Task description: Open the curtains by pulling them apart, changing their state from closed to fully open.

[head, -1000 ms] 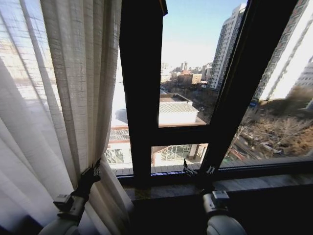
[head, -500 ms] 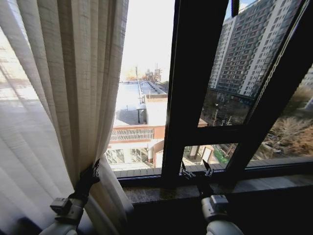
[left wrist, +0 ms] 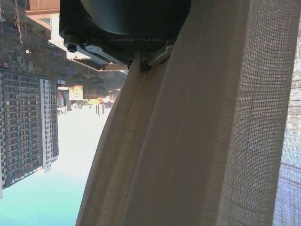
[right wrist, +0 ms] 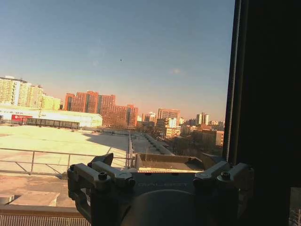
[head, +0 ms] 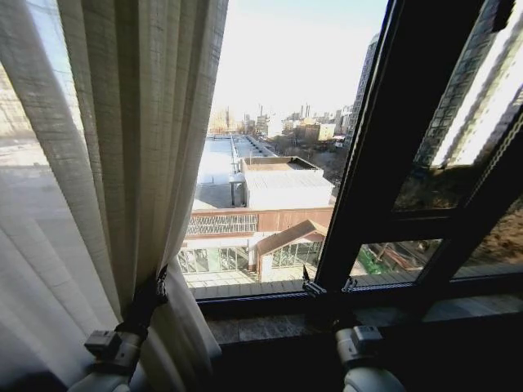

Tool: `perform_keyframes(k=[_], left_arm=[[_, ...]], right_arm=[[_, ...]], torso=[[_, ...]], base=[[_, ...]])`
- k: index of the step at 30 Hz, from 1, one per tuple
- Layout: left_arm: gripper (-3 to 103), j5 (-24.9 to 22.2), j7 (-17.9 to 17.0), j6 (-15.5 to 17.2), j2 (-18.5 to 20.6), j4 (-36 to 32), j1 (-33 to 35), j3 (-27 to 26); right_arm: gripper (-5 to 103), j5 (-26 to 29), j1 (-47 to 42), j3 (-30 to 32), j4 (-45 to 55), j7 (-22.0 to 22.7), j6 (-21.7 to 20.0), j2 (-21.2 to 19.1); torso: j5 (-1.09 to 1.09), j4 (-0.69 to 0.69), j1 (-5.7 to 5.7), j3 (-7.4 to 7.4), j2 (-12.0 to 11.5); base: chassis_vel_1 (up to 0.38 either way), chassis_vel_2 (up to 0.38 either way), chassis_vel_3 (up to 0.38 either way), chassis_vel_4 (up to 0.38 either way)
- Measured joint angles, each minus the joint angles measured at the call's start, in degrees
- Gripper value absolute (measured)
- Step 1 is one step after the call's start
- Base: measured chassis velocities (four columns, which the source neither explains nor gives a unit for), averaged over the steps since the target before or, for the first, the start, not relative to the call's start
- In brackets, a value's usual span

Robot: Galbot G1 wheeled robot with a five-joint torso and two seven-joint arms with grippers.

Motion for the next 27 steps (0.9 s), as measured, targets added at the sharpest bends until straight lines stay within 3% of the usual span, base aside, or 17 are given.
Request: perform_keyframes(k=[7, 17, 27], left_arm=[[0, 0.22, -0.02, 0.02, -0.87, 0.21, 0.34, -0.12], [0, 0.31, 0.03, -0.37, -1.00, 0.28, 0.60, -0.64], [0, 1.01, 0.03, -0.87, -1.23, 0.30, 0.98, -0.59]], right_arm=[[100, -0.11, 0.32, -0.58, -0.80, -0.05, 0.06, -0.10], [100, -1.76, 0.29, -1.13, -1.07, -0.54, -0.19, 0.08], [100, -1.77, 0.14, -1.13, -1.06, -0.43, -0.20, 0.23]], torso=[[0.10, -0.02, -0.01, 0.01, -0.01], [0.00, -0.01, 0.00, 0.01, 0.00], [0.05, -0.01, 0.00, 0.01, -0.01]], base=[[0.031, 0.021, -0.030, -0.024], [-0.023, -0.012, 0.035, 0.028], [0.028, 0.026, -0.035, -0.027]])
